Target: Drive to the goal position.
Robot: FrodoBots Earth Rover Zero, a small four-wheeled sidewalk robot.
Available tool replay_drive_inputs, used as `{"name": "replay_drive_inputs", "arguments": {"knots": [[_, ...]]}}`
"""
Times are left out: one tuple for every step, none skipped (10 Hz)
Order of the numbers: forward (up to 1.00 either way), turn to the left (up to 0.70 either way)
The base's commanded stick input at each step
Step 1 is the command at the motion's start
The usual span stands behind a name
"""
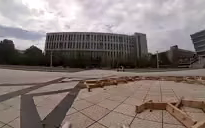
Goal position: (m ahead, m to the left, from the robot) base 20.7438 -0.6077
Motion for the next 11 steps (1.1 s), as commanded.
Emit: {"name": "replay_drive_inputs", "arguments": {"knots": [[0.06,0.01],[0.06,0.00],[0.06,0.01],[0.06,0.00],[0.06,0.00],[0.06,0.00],[0.06,0.00],[0.06,0.00],[0.06,0.01],[0.06,0.00],[0.06,0.00]]}}
